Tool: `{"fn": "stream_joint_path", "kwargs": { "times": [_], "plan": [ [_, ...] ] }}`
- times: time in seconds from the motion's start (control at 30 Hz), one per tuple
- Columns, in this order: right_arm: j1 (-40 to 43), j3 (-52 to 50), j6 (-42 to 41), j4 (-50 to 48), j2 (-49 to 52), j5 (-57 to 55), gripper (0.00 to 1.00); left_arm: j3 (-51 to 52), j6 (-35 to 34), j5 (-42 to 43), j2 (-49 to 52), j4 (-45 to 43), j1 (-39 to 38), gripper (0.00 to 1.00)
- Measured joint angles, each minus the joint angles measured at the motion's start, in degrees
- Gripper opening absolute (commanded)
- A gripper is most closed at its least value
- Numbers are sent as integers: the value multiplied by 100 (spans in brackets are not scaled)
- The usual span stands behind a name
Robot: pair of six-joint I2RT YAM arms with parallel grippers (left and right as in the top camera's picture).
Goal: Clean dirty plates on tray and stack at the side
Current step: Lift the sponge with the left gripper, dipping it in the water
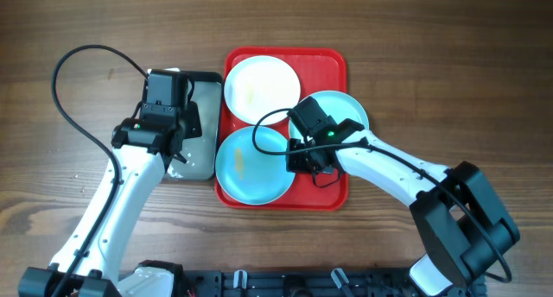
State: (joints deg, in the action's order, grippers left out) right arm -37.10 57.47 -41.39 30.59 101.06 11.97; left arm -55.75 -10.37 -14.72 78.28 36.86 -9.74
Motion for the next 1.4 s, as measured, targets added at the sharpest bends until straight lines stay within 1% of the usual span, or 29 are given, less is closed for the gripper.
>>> {"fn": "stream_joint_path", "kwargs": {
  "times": [0.23,0.33,0.4,0.43,0.47,0.5,0.8,0.9,1.1,1.23,1.4],
  "plan": [
    [0,0,0,0,0,0,4,0,0,-44,22,-42,0,4],
    [0,0,0,0,0,0,7,0,-2,0,22,24,0,4],
    [0,0,0,0,0,0,12,0,-4,153,22,79,0,4],
    [0,0,-4,-2,0,2,12,0,-4,258,26,103,0,4],
    [0,0,2,-7,0,4,12,0,-2,334,26,118,0,4],
    [0,0,0,-7,0,4,4,0,-4,404,26,125,0,4],
    [-15,-2,-20,24,0,2,4,4,-2,780,26,205,0,4],
    [-15,-2,-22,201,-13,-2,4,4,-4,887,26,216,0,4],
    [-15,-2,-20,411,-468,-415,4,4,0,1167,26,151,0,4],
    [-15,-2,-20,498,-496,-490,4,4,22,1475,26,151,0,4],
    [-15,-2,-22,498,-496,-498,4,4,22,1340,26,125,0,4]
  ]
}}
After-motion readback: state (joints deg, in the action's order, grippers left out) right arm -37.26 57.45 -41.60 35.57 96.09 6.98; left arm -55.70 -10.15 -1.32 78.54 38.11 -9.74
